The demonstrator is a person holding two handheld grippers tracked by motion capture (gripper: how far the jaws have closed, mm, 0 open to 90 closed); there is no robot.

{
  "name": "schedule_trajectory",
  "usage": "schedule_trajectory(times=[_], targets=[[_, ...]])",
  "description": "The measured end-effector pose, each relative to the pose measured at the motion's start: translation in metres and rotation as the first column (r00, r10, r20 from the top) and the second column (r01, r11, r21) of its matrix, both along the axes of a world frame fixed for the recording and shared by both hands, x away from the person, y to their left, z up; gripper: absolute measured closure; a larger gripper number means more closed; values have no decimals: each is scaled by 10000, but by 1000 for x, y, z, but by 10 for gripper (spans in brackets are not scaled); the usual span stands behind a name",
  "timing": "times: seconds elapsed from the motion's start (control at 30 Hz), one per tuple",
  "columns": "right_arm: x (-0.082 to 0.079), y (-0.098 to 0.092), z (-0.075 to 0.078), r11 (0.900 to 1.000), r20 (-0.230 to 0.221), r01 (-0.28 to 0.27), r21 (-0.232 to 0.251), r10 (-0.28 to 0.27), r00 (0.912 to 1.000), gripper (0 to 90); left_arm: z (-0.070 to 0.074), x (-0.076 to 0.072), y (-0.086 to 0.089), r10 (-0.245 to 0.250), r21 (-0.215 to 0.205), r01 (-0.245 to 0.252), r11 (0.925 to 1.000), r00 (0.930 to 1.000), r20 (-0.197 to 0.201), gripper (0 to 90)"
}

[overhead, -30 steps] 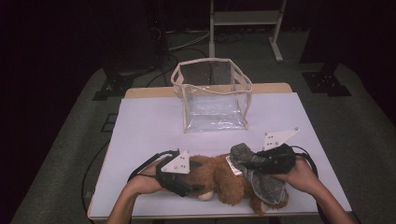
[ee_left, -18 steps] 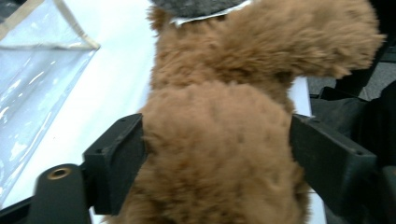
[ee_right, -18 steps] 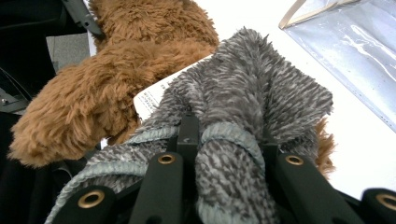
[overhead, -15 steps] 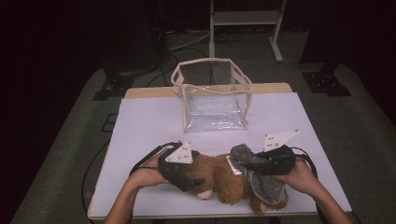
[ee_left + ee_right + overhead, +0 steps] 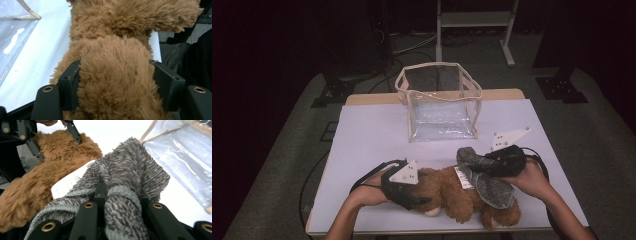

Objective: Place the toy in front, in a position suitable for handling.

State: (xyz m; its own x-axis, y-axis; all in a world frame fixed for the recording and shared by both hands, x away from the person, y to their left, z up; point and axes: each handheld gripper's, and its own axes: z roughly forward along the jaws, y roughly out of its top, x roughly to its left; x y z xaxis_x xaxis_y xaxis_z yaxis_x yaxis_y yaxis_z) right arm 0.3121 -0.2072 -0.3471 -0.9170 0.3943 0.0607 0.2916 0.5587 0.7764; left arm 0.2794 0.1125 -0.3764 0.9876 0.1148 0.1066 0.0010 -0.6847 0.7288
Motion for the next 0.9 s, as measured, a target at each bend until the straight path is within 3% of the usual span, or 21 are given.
schedule_trajectory(times=[0.1,0.27,0.33,0.43,0.57,0.6,0.67,0.77,0.9], targets=[[0,4,-3,9999,-69,-118,-17,118,9999,711,-1,-1,0,24,-37,-24,10000,10000,21,316],[-4,7,-12,9998,-143,-80,-184,78,9999,712,6,-1,-5,201,-79,-198,9998,9989,429,200],[-2,4,-14,10000,-213,15,-64,-16,9998,711,14,-2,-13,49,-466,-20,9989,9981,622,198],[-1,5,-15,10000,-189,4,-65,-5,9998,712,19,-4,-21,-158,-454,196,9988,9964,829,198],[1,4,-16,10000,-246,-26,31,26,9997,712,21,-5,-36,-626,-95,638,9979,9935,952,212],[2,3,-18,9999,-339,-30,139,35,9994,712,21,-4,-43,-870,157,859,9962,9915,968,218],[2,2,-18,9997,-363,-40,228,48,9993,712,21,-4,-46,-950,168,938,9954,9911,935,228],[3,2,-19,9996,-390,-51,272,62,9992,712,23,-5,-54,-1308,352,1280,9912,9868,951,244],[3,2,-19,9994,-428,-79,335,93,9990,712,20,-7,-66,-1571,953,1466,9846,9811,1132,244]])
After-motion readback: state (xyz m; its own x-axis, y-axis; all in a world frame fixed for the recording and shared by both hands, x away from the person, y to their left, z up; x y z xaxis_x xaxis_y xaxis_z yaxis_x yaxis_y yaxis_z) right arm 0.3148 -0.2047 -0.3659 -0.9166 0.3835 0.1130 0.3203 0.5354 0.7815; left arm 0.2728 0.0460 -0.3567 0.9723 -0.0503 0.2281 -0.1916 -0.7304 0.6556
